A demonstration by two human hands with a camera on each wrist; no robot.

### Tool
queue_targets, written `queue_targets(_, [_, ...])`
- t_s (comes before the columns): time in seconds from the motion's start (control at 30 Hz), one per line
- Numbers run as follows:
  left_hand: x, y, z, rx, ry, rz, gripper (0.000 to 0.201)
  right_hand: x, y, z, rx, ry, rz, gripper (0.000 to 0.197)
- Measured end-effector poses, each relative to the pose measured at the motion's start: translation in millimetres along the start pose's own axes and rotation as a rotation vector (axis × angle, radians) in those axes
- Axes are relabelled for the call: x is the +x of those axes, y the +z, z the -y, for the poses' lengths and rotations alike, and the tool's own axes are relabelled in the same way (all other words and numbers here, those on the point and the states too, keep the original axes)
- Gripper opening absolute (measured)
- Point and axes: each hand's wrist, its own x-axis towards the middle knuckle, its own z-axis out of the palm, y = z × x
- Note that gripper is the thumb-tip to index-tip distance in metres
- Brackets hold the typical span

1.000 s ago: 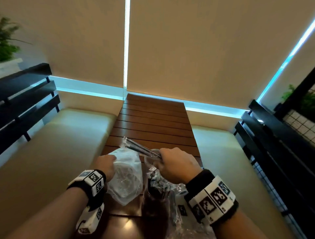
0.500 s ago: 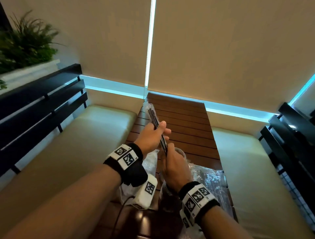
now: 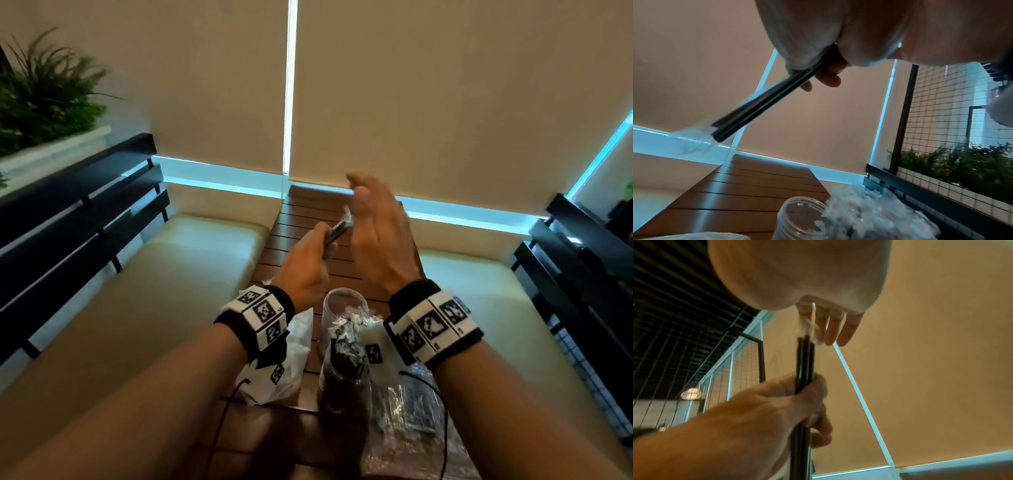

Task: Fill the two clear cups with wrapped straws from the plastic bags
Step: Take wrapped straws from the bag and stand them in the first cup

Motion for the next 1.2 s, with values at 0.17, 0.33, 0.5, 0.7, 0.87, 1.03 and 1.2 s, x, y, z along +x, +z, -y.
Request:
queue_targets(0.17, [-14,16,-5,0.130,0.040,0.063,0.024,-14,10,0,-0.002,0.020,0.332,0.064])
queue_targets(0.33, [-16,16,10,-0.313,-0.392,-0.241,0.040,-56,6,-47,-0.147,0.131,0.387,0.084])
queue_targets(0.5, [-24,22,19,-0.534,-0.635,-0.287,0.050,-128,7,-96,-0.382,0.419,0.762,0.132])
queue_targets(0.7, [-31,52,21,-0.597,-0.716,-0.276,0.047,-157,22,-100,-0.217,0.570,0.643,0.124])
queue_targets(0.87, [-24,58,9,-0.622,-0.699,-0.245,0.047,-164,30,-98,-0.215,0.584,0.452,0.095])
queue_targets(1.03, [-28,62,15,-0.598,-0.729,-0.244,0.047,-165,32,-97,-0.227,0.614,0.451,0.088])
queue_targets(1.2, [-42,75,28,-0.557,-0.745,-0.191,0.048,-164,34,-97,-0.253,0.631,0.471,0.088])
